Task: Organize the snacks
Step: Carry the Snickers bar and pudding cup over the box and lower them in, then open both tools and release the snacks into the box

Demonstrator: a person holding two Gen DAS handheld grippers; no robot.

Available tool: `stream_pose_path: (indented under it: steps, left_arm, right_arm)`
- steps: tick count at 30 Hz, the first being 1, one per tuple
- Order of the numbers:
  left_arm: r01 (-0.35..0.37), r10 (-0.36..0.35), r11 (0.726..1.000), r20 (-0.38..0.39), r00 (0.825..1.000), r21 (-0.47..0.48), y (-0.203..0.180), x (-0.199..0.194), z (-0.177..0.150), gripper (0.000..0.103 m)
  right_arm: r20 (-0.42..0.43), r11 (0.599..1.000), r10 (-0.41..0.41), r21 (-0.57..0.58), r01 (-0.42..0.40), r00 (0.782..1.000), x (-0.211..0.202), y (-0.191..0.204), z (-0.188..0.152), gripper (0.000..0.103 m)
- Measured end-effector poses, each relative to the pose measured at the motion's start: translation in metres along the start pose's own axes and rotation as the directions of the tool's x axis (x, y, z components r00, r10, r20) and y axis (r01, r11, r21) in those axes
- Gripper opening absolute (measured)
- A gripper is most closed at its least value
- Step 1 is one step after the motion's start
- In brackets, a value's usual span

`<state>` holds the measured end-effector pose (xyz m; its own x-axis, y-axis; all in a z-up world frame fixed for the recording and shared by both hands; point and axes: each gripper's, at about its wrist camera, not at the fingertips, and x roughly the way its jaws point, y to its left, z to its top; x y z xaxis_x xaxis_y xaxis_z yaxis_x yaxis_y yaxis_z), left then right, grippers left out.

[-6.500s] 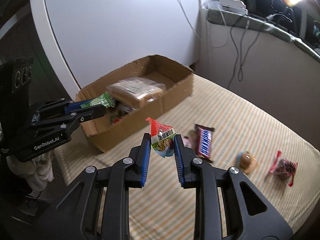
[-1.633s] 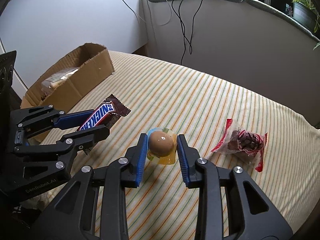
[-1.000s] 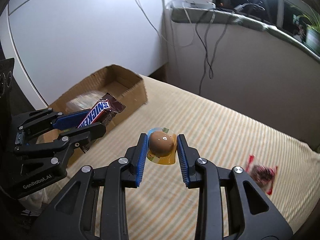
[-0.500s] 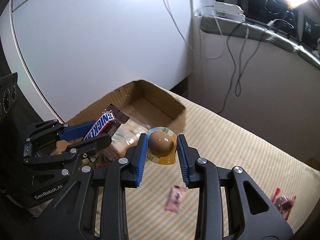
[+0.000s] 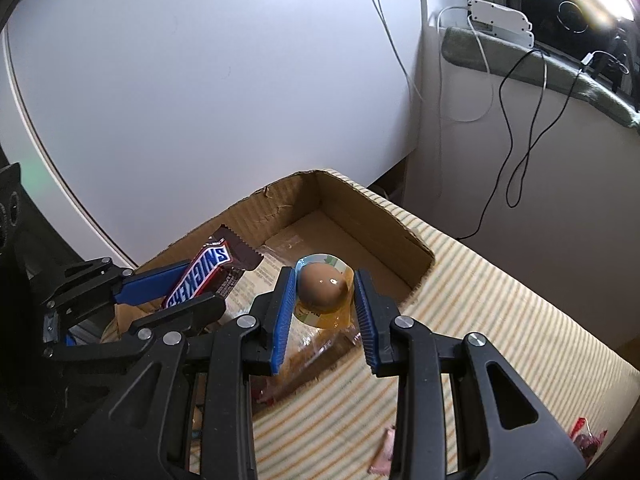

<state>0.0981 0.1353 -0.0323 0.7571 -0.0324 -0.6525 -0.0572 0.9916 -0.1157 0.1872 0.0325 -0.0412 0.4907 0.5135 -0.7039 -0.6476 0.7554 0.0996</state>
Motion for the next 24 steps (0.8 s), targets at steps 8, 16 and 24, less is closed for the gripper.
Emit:
stream_pose_path:
  steps: [8,16,24]
  left_arm:
    - [-0.018,0.018,1.000,-0.012,1.000,-0.017,0.011,0.005,-0.001,0.027]
    - [-0.035,0.035,0.999,-0.013,0.999,-0.023,0.016,0.007,-0.001,0.027]
    - [-0.046,0.046,0.999,-0.002,0.999,-0.028,0.020,0.002,-0.003,0.040]
  right_arm:
    - [-0.028,1.000,0.017,0.005,-0.017,0.999,0.017,0.000,0.003,0.032]
    - [-0.039,1.000,0.014,0.013,-0.013,0.999,0.027,0.000,0.004,0.041]
    - [-0.018,1.000,-0.014,0.019,0.015,1.000,0.021,-0.004,0.003,0.071]
